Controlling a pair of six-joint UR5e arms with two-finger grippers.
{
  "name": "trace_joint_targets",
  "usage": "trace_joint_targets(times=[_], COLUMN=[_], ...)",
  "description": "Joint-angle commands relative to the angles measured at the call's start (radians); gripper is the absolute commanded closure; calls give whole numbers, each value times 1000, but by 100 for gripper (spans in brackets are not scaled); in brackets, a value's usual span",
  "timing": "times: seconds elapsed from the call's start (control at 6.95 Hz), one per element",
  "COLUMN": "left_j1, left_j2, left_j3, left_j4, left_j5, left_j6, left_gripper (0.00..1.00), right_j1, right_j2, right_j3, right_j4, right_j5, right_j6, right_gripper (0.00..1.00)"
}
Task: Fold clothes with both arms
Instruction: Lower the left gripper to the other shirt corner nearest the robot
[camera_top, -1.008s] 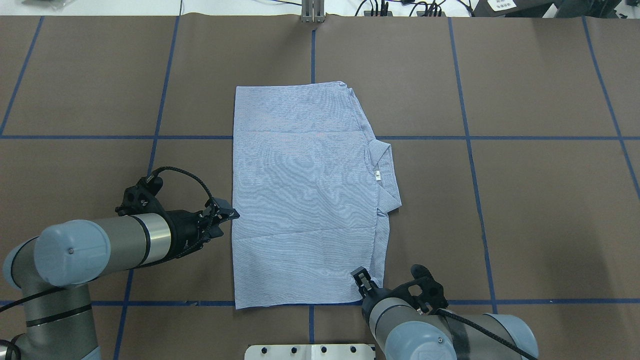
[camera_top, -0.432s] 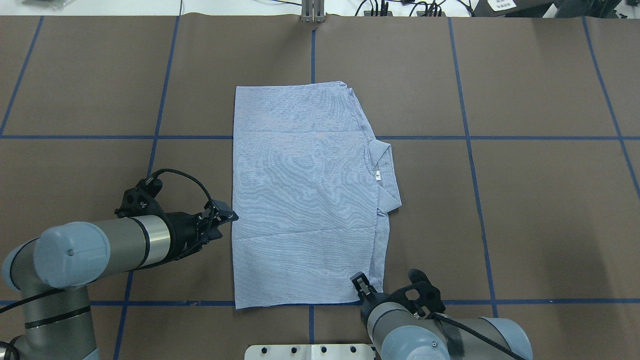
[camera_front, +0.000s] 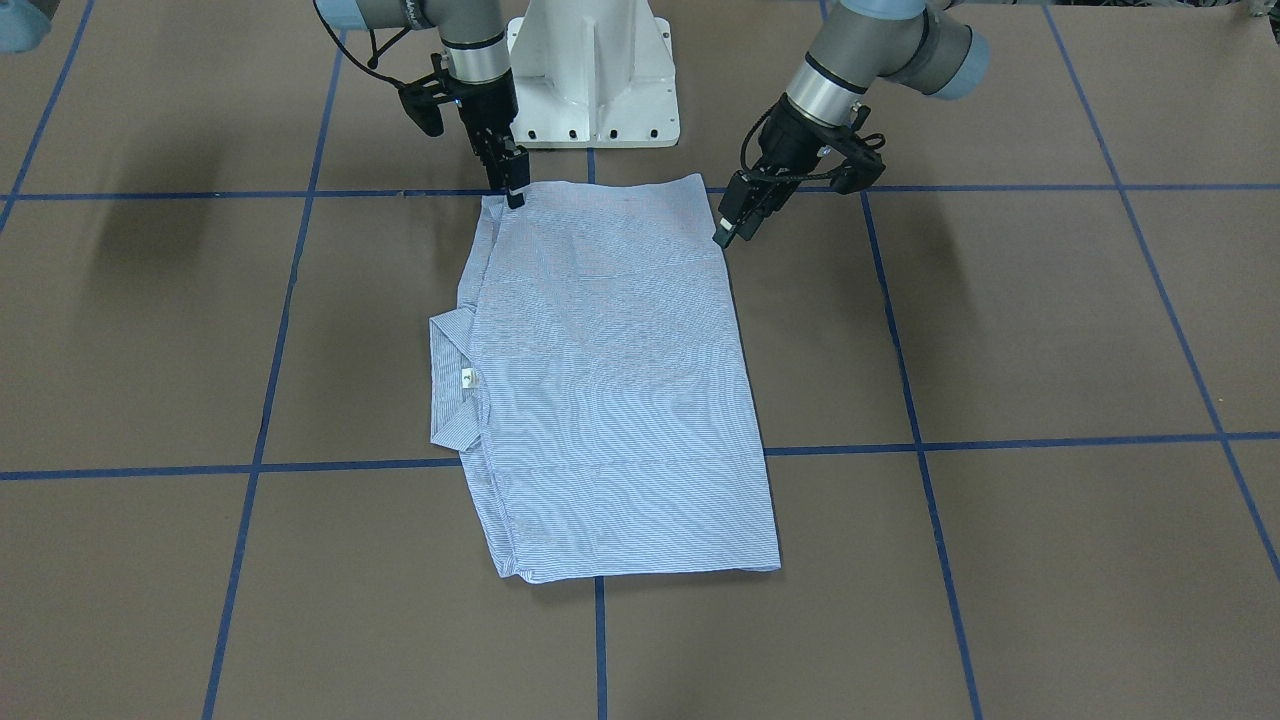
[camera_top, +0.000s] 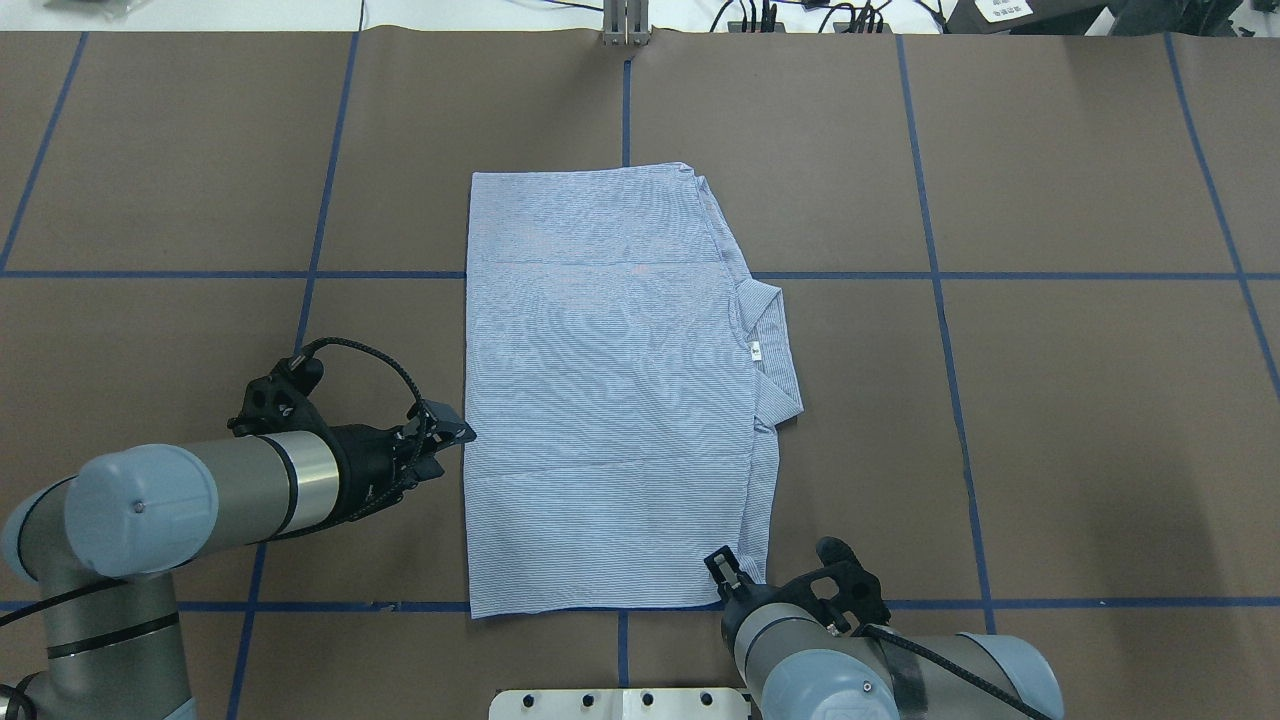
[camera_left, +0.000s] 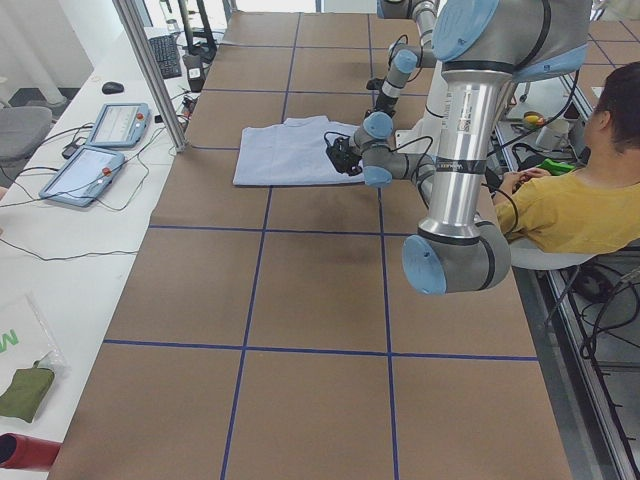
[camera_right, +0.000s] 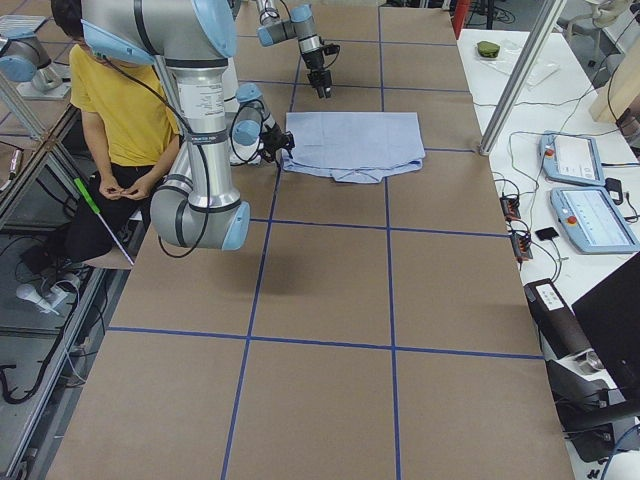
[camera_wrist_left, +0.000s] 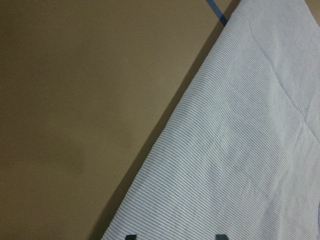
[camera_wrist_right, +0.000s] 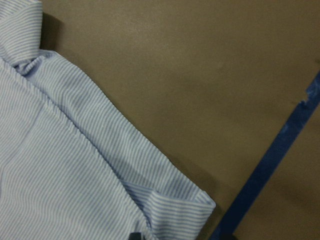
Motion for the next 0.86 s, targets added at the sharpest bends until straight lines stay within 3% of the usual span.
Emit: trace_joint_targets(times=[0.0, 0.43, 0.72], left_j1=[0, 14, 130], left_j2=[8, 14, 19], left_j3=[-8, -10, -10], left_j4=[0, 0, 6], left_j5=[0, 1, 114], left_j6=[0, -6, -127], left_gripper=[39, 38, 39], right_j1=[0, 6, 11], right_j2=[-1, 0, -7], right_j3=[1, 12, 41], right_j4=[0, -3, -12], right_j5=[0, 2, 6], right_j6=[-2, -2, -2], right_gripper=[100, 100, 100])
